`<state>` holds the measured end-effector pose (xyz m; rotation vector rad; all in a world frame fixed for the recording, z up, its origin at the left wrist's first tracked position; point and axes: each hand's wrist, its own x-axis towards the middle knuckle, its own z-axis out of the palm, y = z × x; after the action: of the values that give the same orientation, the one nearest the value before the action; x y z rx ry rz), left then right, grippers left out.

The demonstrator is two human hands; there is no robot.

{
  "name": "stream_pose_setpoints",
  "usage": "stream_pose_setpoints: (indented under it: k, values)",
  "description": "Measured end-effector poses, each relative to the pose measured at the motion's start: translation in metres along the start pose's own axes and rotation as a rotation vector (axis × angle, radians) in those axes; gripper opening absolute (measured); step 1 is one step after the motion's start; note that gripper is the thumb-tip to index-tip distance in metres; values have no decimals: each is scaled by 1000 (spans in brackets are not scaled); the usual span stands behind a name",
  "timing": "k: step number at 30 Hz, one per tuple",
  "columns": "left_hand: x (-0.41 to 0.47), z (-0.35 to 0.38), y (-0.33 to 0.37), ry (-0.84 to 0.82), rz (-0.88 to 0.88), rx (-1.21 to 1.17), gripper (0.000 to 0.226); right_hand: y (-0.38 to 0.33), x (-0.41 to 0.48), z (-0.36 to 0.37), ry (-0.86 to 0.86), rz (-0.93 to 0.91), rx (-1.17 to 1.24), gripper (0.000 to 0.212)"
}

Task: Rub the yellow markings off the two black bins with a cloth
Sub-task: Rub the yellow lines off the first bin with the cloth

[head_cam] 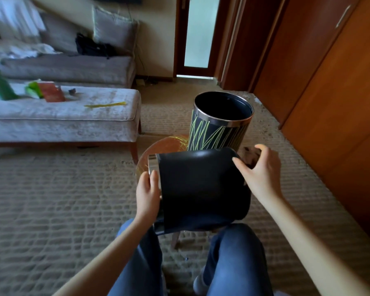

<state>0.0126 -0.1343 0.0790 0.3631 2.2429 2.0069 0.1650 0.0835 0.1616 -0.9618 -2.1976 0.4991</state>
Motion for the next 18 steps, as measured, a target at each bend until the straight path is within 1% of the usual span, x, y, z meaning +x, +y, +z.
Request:
stream_pose_setpoints:
  k: [2,4,6,8,10,11,14,16,18]
  values:
    - [-13,-5,-4,-47,-29,-79,35,-14,0,19,84,-83,-74,64]
    - [-12,-15,4,-99,-76,-146,39,-25,-8,36,119,-125,-124,57]
    - [4,-17,15,-102,-144,-158,52,-33,-21,49,104,-178,-104,48]
    - [25,-13,24,-123,-260,-93,62,-39,-30,56,52,-287,-43,40]
    - [36,-6,29,-144,-347,-30,58,-38,-35,57,-4,-384,-7,33]
    - [37,-2,28,-137,-358,-12,54,-33,-36,56,-12,-417,-26,34]
    - [27,1,26,-71,-292,8,44,-17,-40,56,-55,-485,-204,44]
    - [18,-1,21,-39,-254,3,43,-15,-45,60,-109,-460,-256,50]
    - [11,-1,17,-20,-241,-12,42,-33,-42,68,-147,-390,-204,51]
